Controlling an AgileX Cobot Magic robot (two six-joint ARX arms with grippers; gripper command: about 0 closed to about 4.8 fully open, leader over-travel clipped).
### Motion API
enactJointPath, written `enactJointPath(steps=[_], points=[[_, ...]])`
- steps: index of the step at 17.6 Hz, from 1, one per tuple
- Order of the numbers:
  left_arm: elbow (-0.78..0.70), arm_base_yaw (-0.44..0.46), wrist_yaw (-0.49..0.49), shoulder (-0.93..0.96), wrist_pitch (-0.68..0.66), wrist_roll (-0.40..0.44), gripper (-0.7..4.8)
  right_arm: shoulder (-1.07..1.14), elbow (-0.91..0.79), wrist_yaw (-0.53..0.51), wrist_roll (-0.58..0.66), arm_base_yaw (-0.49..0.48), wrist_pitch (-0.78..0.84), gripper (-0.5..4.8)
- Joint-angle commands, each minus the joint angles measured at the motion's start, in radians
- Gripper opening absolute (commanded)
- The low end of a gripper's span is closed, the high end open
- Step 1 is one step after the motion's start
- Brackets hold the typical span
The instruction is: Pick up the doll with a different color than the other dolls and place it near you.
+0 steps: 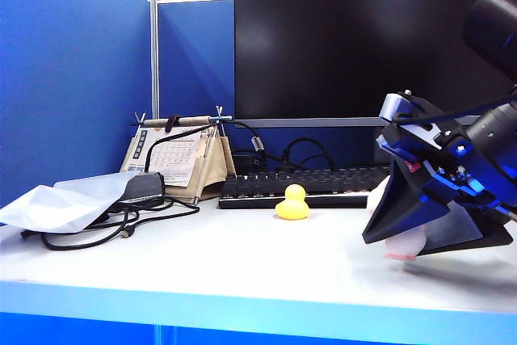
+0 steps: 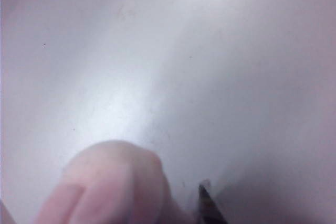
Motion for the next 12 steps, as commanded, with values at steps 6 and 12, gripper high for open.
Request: enactJointPath(steps=[6, 12], points=[[0.003, 0.000, 0.003, 0.001, 0.013, 0.001, 3.50, -0.003, -0.005, 0.017, -0.006, 0.002, 0.006, 2.19], [0.003, 0.000, 0.003, 0.001, 0.013, 0.001, 3.50, -0.003, -0.005, 0.017, -0.006, 0.002, -0.013, 2.53]])
